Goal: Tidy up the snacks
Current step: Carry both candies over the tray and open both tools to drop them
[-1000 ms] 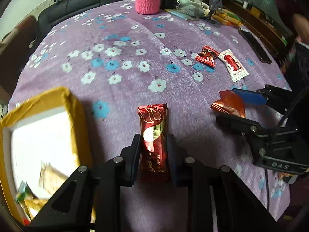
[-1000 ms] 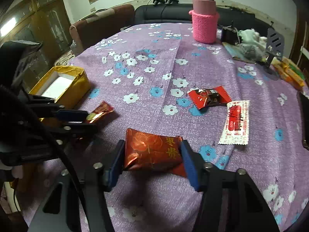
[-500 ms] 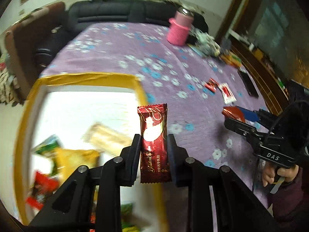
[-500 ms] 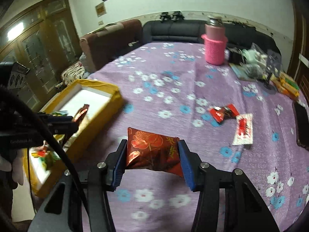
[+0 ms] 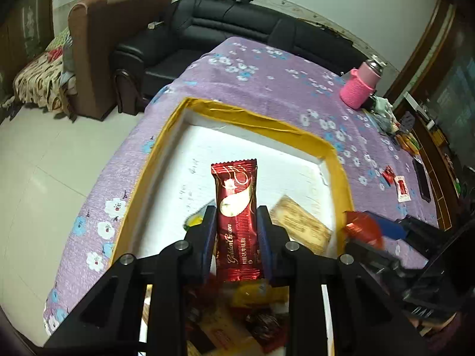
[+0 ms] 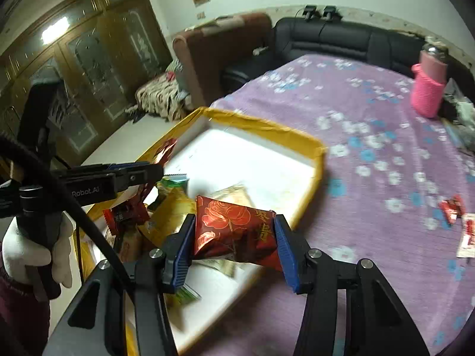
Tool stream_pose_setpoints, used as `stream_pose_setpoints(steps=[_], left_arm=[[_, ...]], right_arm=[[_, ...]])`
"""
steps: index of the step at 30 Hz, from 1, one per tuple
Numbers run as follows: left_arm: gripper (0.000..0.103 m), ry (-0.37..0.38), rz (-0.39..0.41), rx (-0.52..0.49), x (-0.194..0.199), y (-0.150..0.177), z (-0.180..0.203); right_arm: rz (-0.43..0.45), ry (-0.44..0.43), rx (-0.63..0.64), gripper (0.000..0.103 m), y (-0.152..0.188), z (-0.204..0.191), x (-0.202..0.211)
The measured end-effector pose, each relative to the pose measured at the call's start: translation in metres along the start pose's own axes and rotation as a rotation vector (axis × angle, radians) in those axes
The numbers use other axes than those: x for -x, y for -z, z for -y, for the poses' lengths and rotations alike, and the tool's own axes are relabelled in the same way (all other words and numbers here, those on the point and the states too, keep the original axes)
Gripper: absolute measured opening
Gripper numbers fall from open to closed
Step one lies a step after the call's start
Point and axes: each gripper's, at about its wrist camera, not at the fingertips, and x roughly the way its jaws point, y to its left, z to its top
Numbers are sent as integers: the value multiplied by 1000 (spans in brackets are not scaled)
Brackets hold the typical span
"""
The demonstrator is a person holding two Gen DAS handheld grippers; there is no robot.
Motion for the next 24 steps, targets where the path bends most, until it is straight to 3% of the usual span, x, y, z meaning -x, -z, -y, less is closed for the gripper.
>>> stream_pose_setpoints(steps=[8,12,19,21,23,24], left_arm=[[29,17,-22,60,-15,-3,-18],[33,44,-15,80,-13,-2,-21],[61,26,54,68,14,5,-6],[74,-38,98,59,29,9,5],[94,-120,132,65,40,13,14],[97,-153,149,67,45,17,20]], right_arm=[[-39,21,5,51,-12,-10,-43],[-39,19,-15,57,-14,-11,-52],[48,-1,-21,58,-13,-11,-26],[85,3,-15,58,-11,-13,-11],[121,8,-11,58,-6,-15,5],[135,10,-13,59,-3,-14,12]])
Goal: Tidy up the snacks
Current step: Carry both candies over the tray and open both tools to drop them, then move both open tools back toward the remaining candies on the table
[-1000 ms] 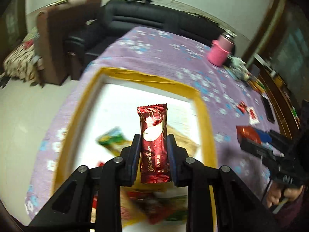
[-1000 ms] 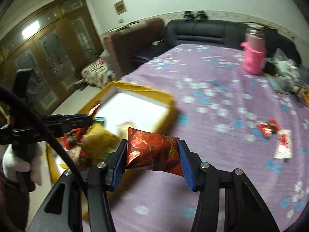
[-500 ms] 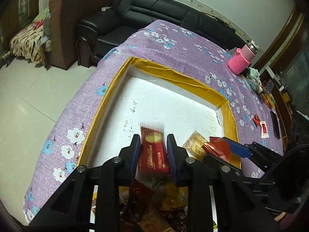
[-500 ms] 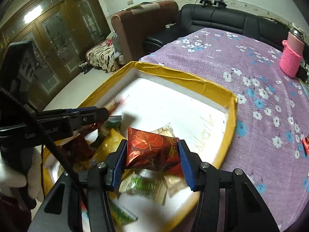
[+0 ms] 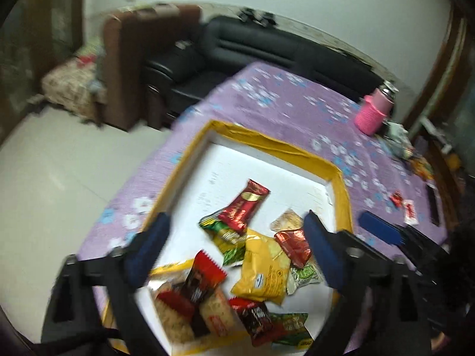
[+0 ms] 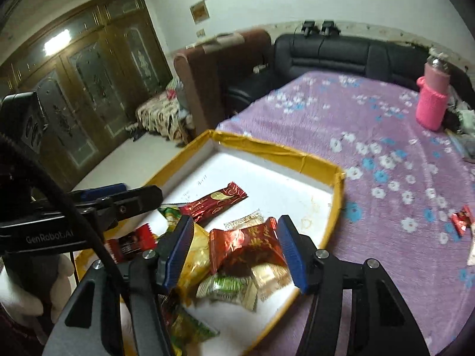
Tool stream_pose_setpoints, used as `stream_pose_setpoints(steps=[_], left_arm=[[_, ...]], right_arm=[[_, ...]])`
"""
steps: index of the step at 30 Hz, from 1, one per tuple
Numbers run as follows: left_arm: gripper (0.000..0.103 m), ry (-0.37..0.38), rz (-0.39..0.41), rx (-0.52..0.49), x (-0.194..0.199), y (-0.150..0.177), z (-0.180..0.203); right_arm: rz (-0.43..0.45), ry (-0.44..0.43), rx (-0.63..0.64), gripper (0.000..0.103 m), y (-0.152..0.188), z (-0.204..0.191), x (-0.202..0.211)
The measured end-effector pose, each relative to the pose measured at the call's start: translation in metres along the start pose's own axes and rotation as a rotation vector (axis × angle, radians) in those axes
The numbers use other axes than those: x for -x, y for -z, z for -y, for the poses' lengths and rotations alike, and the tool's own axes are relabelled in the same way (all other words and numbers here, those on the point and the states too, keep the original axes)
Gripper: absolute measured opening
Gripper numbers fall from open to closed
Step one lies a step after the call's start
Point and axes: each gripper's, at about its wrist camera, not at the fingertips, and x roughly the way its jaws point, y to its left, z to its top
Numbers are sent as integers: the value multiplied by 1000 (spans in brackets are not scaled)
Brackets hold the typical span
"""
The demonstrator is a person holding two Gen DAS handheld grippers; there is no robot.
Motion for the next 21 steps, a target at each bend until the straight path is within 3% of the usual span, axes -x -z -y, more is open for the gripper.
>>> stream_pose_setpoints(steps=[4,7,15,21], left_arm=[[99,15,72,13,27,27,17],[99,-13,117,5,42,47,31],[99,-146,205,-169,66,78,82],[81,-86,167,-227,69,91,104]], right_arm=[[63,23,-23,61,18,4,32],[96,60,-49,61,36,11,52],[130,142,-165,62,75,33,89],[142,164,-208,63,88,43,107]])
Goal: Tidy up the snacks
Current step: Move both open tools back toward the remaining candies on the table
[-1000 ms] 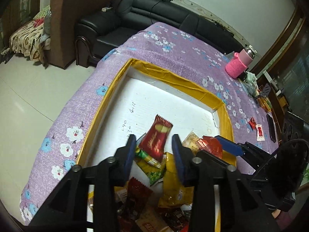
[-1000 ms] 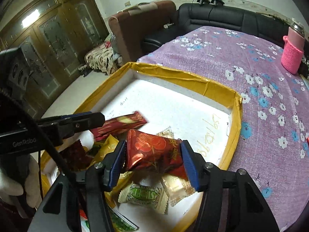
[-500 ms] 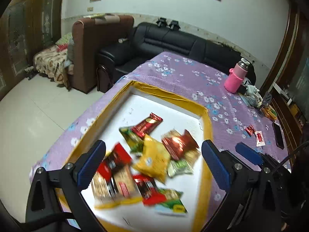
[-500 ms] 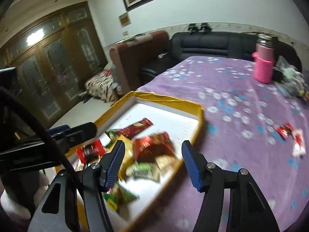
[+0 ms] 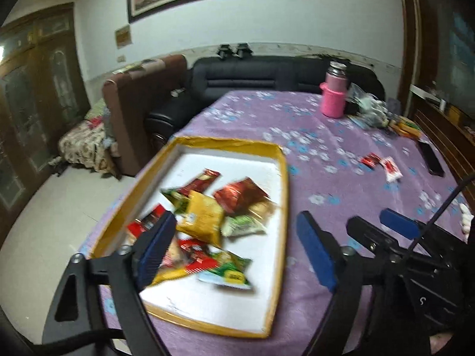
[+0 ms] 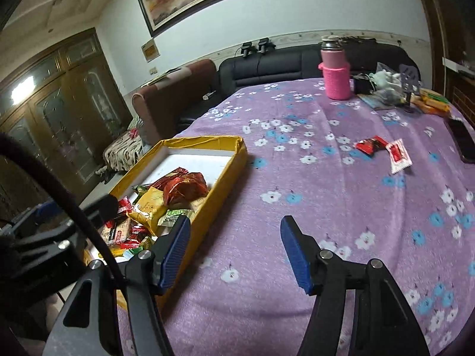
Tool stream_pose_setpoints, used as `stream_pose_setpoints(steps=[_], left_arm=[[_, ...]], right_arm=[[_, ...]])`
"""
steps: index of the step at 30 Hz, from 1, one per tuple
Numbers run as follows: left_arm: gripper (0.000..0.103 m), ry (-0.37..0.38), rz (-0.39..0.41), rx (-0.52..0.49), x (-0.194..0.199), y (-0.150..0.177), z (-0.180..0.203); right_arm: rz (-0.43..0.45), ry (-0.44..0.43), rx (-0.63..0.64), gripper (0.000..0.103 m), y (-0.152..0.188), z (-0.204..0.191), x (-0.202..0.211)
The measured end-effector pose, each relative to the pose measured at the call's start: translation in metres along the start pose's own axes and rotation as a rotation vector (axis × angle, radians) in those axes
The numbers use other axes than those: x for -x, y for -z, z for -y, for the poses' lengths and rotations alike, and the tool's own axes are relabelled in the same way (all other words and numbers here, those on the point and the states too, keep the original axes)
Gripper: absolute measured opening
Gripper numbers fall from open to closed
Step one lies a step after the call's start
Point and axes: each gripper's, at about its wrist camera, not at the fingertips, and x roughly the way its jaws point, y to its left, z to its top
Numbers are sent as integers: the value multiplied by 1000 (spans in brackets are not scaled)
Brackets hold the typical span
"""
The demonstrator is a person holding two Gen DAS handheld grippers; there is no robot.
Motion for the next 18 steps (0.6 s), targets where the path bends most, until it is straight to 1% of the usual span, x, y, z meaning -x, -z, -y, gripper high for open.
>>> stream_pose_setpoints(steps=[8,18], left_arm=[[81,1,-10,-7,6,4,11],[81,8,-16,-7,6,4,15]], right_arm=[[12,6,-11,64,6,9,14],[3,4,-18,64,6,14,12]])
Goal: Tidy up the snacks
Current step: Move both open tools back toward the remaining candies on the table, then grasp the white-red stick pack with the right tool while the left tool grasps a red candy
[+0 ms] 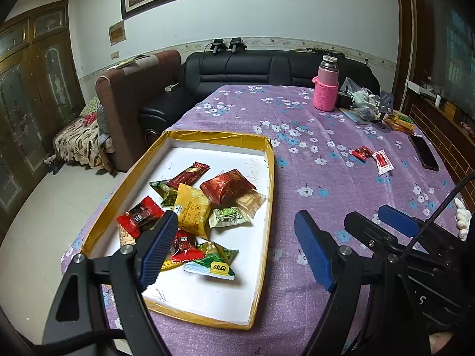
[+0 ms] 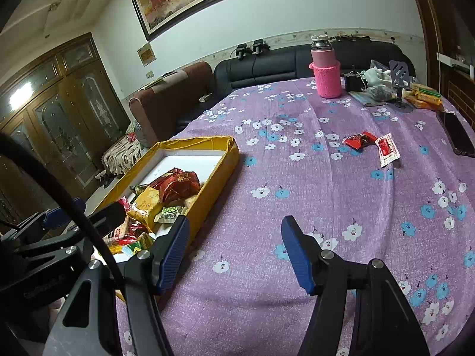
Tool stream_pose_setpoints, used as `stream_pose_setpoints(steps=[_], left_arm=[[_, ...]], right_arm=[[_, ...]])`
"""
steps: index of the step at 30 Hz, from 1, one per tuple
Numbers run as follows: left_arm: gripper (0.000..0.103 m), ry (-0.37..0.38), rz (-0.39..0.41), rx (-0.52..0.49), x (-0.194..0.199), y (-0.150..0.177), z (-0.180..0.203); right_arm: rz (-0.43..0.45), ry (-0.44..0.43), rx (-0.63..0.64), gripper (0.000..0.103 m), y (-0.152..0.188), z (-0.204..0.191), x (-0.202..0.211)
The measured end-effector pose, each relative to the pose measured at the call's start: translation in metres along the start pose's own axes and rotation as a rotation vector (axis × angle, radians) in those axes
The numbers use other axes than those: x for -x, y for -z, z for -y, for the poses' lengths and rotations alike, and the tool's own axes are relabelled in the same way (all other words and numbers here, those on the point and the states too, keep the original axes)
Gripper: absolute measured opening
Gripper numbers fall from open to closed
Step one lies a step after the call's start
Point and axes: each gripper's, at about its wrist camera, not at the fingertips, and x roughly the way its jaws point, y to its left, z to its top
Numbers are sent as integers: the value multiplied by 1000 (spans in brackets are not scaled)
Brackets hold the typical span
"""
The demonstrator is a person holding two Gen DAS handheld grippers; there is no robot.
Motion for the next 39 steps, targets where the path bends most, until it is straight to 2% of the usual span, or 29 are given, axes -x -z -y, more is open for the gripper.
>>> stream_pose_setpoints(steps=[23,28,34,39], left_arm=[[84,37,-62,-34,-24,3,15],[85,118,-110,-51,-34,4,26],[85,223,-183,-80,-51,3,47],[85,344,-251,-33,-69,-9,53]], right_arm=[[-36,15,-59,66,5,23,-11],[-21,40,-62,68,3,41,-3],[-4,161,-140,69,-4,102,20],[14,270,-141,69,-29,147,21]])
